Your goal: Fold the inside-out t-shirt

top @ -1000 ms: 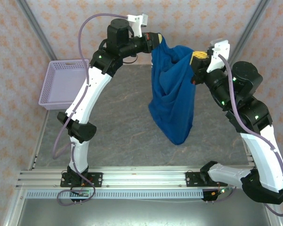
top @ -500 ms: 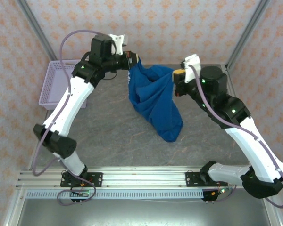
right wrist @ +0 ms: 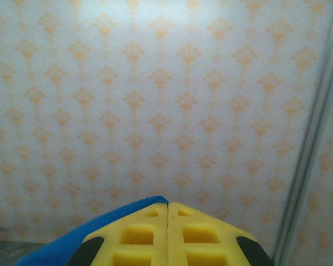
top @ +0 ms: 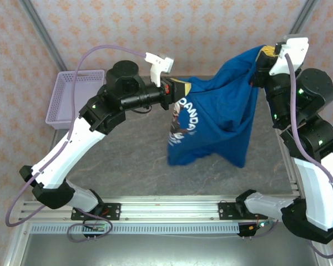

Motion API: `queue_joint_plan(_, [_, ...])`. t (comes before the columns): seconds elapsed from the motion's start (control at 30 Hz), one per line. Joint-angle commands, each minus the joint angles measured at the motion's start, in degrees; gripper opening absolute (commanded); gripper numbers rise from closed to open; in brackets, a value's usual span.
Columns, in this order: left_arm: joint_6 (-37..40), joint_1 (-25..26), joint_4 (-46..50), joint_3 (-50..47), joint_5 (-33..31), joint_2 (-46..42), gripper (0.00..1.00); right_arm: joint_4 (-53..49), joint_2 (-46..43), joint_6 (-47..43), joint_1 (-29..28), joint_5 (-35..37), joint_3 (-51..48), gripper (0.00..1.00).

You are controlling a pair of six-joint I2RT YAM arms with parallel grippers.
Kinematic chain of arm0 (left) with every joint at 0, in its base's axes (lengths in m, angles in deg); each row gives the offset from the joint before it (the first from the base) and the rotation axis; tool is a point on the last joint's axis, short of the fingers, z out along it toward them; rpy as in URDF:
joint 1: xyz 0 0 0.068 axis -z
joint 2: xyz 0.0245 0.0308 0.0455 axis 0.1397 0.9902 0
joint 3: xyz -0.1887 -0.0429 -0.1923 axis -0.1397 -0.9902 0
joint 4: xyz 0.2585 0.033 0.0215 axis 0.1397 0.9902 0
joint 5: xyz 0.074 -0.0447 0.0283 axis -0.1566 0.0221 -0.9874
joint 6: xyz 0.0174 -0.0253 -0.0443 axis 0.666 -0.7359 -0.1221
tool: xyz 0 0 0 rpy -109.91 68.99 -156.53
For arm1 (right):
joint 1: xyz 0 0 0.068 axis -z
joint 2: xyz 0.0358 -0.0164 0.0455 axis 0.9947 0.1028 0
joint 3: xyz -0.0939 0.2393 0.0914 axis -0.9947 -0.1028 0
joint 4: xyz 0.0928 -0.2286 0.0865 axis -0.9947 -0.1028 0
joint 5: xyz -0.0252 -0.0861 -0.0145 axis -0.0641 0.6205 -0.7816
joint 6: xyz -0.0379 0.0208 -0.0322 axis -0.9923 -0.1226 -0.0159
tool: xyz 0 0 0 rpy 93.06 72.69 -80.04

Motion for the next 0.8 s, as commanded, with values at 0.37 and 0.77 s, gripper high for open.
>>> queue_joint_plan(0.37, [-9.6,-9.9,-7.1,-51.8,-17.8,-12.3,0.02,6.2,18.7,16.3,-4.1,-33.4,-21.0,0.0])
queue_joint_plan(0.77, [-4.7,-9.5,-16.1,-69.8,-28.3,-23.0,0.51,10.7,37.1,18.3,-7.1,-42.1,-20.7,0.0])
